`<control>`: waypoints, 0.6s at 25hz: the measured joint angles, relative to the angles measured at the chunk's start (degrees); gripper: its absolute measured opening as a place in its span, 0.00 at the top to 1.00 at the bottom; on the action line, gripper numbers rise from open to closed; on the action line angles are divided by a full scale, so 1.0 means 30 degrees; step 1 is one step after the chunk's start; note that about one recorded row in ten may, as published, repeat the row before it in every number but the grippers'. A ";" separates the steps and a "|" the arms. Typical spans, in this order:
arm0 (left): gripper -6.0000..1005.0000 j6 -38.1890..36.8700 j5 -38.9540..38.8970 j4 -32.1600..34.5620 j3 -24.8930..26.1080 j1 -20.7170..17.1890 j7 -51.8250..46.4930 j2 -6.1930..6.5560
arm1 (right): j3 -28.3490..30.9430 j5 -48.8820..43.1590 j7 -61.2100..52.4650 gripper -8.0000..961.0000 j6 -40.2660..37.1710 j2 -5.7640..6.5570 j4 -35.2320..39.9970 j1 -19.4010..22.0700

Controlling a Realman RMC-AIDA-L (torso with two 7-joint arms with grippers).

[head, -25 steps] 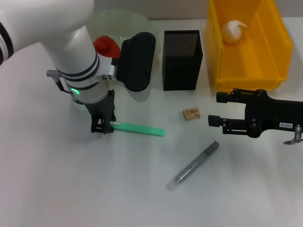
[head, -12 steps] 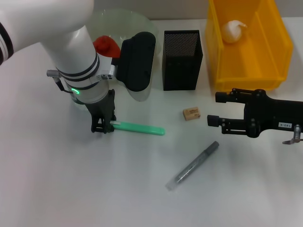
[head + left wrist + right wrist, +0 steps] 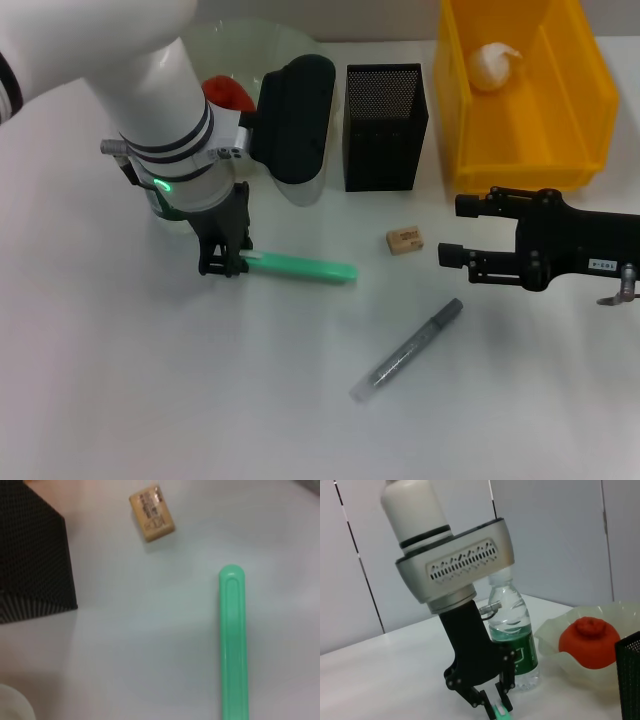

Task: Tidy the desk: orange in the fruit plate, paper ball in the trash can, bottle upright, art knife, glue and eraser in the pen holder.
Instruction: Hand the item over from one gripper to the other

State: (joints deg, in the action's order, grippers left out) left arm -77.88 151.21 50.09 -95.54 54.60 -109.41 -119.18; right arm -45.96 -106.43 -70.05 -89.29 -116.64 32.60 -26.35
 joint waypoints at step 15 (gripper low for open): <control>0.80 -0.1466 -0.1156 0.2230 0.1848 -0.1625 -0.0523 0.0066 | 0.0164 0.0228 0.0091 0.24 -0.0861 0.0161 0.0039 0.0256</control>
State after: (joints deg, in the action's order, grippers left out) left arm -82.28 147.74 56.78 -90.00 49.72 -110.98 -118.98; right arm -45.47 -105.75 -69.77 -91.88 -116.15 32.72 -25.58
